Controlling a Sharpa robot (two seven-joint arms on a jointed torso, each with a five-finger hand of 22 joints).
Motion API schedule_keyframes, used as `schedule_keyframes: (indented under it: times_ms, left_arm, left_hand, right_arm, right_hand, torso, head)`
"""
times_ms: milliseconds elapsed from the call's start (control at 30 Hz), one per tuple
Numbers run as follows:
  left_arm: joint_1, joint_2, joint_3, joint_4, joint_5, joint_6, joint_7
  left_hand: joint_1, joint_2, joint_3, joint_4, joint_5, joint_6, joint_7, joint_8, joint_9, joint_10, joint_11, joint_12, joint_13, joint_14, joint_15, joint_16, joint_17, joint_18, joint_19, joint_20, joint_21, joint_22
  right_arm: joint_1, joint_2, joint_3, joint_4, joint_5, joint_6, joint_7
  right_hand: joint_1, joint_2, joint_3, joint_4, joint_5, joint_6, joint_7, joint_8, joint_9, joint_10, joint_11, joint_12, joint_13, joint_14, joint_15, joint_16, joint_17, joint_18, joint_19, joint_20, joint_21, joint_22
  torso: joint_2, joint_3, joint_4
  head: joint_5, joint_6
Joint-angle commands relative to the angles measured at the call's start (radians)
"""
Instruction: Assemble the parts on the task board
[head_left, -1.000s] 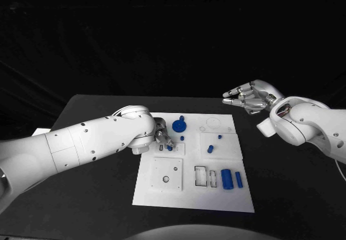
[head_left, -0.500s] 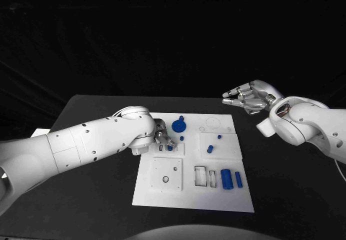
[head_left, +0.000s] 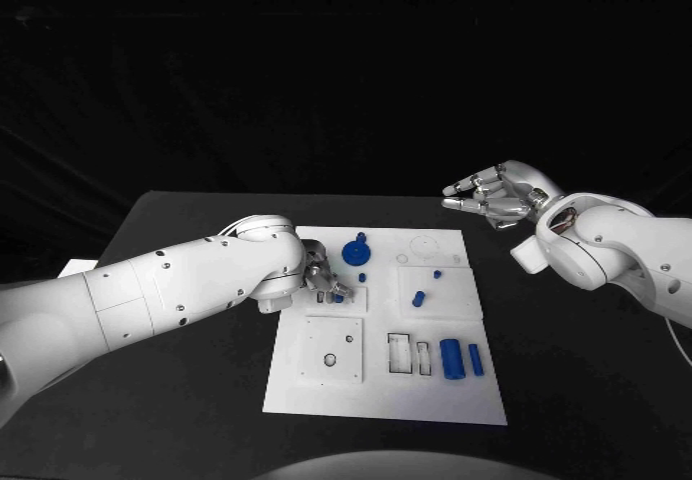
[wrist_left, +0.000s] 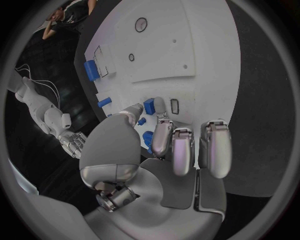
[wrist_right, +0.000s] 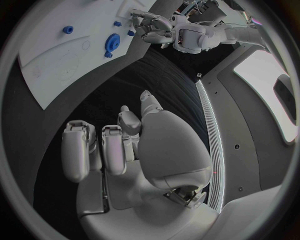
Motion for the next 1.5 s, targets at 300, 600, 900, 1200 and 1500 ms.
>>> schedule_keyframes:
  times_ms: [300, 600, 900, 1200, 1500]
  left_arm:
    - [0.007, -0.044, 0.040, 0.042, 0.036, -0.034, -0.081]
    - [0.051, -0.080, 0.073, 0.022, 0.153, 0.056, -0.105]
    - [0.103, -0.058, 0.078, -0.099, 0.118, 0.087, -0.074]
    - [0.114, 0.001, 0.078, -0.213, 0.049, 0.122, -0.050]
    - [0.103, 0.081, 0.052, -0.323, -0.032, 0.130, 0.010]
  left_hand:
    - [0.008, 0.048, -0.219, 0.004, -0.102, -0.021, 0.008, 0.010, -0.011, -0.020, 0.004, -0.044, -0.041, 0.107, -0.007, 0.003, 0.263, -0.010, 0.059, -0.005, -0.021, 0.141]
    - [0.087, 0.080, -0.319, 0.003, -0.123, -0.108, 0.041, -0.027, -0.044, -0.096, 0.031, -0.144, -0.147, 0.107, 0.013, 0.003, 0.263, 0.006, 0.030, 0.009, -0.077, 0.070]
    - [0.113, 0.071, -0.366, 0.007, -0.158, -0.169, 0.075, -0.079, -0.101, -0.115, 0.061, -0.152, -0.168, 0.107, 0.040, 0.003, 0.263, 0.007, 0.028, 0.035, -0.084, 0.066]
    - [0.104, 0.100, -0.373, 0.007, -0.159, -0.114, 0.056, -0.033, -0.095, -0.106, 0.046, -0.134, -0.157, 0.107, 0.028, 0.003, 0.263, 0.000, 0.044, 0.029, -0.059, 0.100]
    - [0.129, 0.123, -0.362, 0.003, -0.155, -0.118, 0.053, -0.021, -0.093, -0.105, 0.043, -0.130, -0.157, 0.107, 0.025, 0.003, 0.263, 0.000, 0.044, 0.025, -0.061, 0.099]
  right_arm:
    - [-0.005, 0.015, -0.002, -0.025, 0.007, 0.020, 0.010]
    - [-0.011, 0.024, -0.004, -0.040, 0.010, 0.024, 0.012]
    - [-0.015, 0.028, -0.005, -0.052, 0.011, 0.027, 0.012]
    - [-0.016, 0.031, -0.005, -0.056, 0.011, 0.027, 0.012]
    - [-0.016, 0.036, -0.005, -0.055, 0.011, 0.029, 0.014]
  right_hand:
    - [-0.004, 0.007, -0.007, 0.000, 0.003, -0.010, 0.001, -0.001, 0.000, -0.009, 0.000, -0.008, -0.002, 0.061, 0.005, -0.006, 0.070, 0.011, -0.009, 0.002, -0.007, -0.003]
    - [-0.005, 0.008, -0.007, 0.001, 0.004, -0.011, 0.001, -0.001, 0.000, -0.009, 0.000, -0.008, -0.002, 0.061, 0.005, -0.006, 0.071, 0.011, -0.009, 0.002, -0.007, -0.003]
    - [-0.006, 0.008, -0.008, 0.001, 0.004, -0.012, 0.001, -0.001, 0.000, -0.008, 0.000, -0.006, -0.001, 0.061, 0.005, -0.006, 0.071, 0.011, -0.008, 0.003, -0.007, -0.002]
    - [-0.006, 0.008, -0.008, 0.001, 0.004, -0.012, 0.001, -0.001, 0.000, -0.008, 0.000, -0.006, -0.001, 0.061, 0.005, -0.006, 0.071, 0.011, -0.008, 0.003, -0.007, -0.002]
    - [-0.006, 0.009, -0.008, 0.000, 0.005, -0.012, 0.002, -0.001, 0.000, -0.008, 0.000, -0.006, -0.001, 0.061, 0.005, -0.006, 0.071, 0.011, -0.008, 0.003, -0.007, -0.002]
  torso:
    - [-0.001, 0.0002, 0.0016]
    - [0.001, 0.0009, 0.0005]
    - [0.001, -0.0020, 0.0012]
    - [0.002, -0.0004, 0.0014]
    - [0.005, -0.0018, -0.0030]
  head:
    - [-0.002, 0.005]
    - [0.001, 0.008]
    - [0.000, 0.020]
    - [0.005, 0.025]
    - [0.011, 0.024]
